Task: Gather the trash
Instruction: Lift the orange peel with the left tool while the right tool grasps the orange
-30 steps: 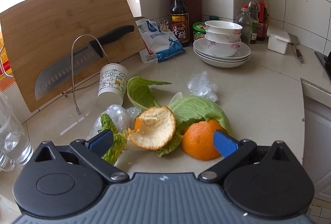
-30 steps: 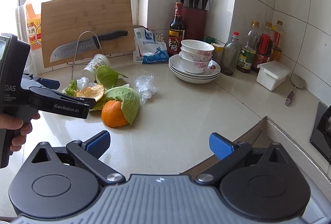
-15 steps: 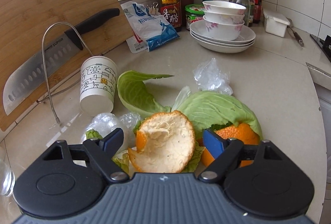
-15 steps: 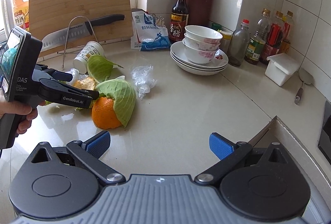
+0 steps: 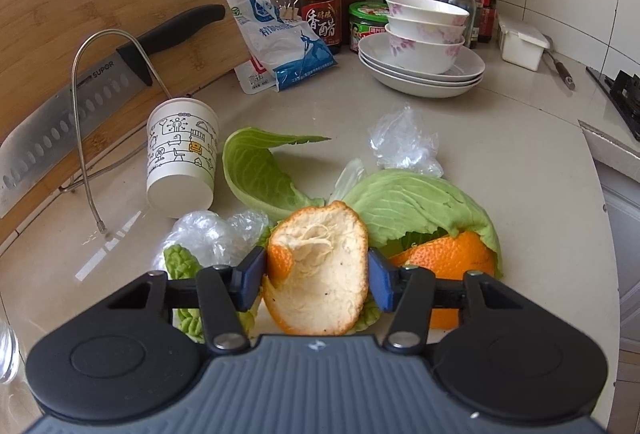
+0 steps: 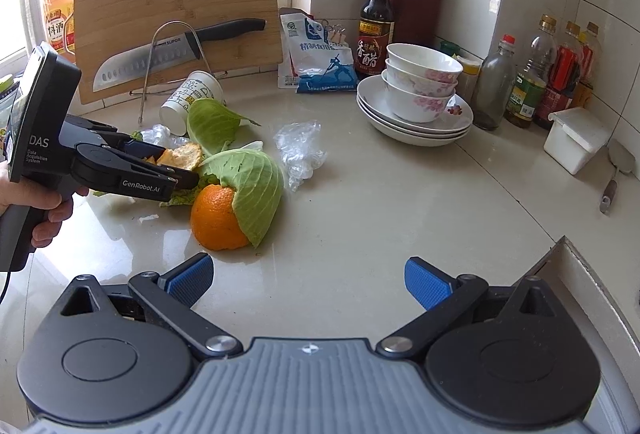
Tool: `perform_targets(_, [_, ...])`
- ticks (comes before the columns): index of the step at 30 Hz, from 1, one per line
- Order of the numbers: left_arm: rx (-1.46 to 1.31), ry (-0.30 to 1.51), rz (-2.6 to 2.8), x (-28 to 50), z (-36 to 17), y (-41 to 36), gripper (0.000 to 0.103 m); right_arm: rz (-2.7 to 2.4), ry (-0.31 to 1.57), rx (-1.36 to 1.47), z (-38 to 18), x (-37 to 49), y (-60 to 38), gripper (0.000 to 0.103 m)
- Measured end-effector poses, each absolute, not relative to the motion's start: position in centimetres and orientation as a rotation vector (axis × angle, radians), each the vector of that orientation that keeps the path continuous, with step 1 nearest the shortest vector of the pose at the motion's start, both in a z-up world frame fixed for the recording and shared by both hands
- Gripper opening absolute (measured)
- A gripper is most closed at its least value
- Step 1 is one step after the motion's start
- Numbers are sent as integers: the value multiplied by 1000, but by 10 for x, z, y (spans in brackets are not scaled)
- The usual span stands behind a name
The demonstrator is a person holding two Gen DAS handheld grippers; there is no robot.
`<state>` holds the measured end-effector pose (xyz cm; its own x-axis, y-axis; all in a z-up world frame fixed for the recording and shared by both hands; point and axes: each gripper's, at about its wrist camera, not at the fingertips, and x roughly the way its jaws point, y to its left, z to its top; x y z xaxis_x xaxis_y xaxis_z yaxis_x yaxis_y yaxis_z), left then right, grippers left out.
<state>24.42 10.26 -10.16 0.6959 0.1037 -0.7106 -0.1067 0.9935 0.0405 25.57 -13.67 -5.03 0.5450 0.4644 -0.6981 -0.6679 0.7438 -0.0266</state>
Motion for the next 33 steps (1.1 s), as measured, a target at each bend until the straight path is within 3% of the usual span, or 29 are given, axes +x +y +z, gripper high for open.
perform_targets(20, [-75,743,123,207,-55,94,50,1029,835,-385,-102,260,-63,101])
perform_targets(33, [-105,750,152,201,-56,106,50,894,805,-443,-118,283,-34,98])
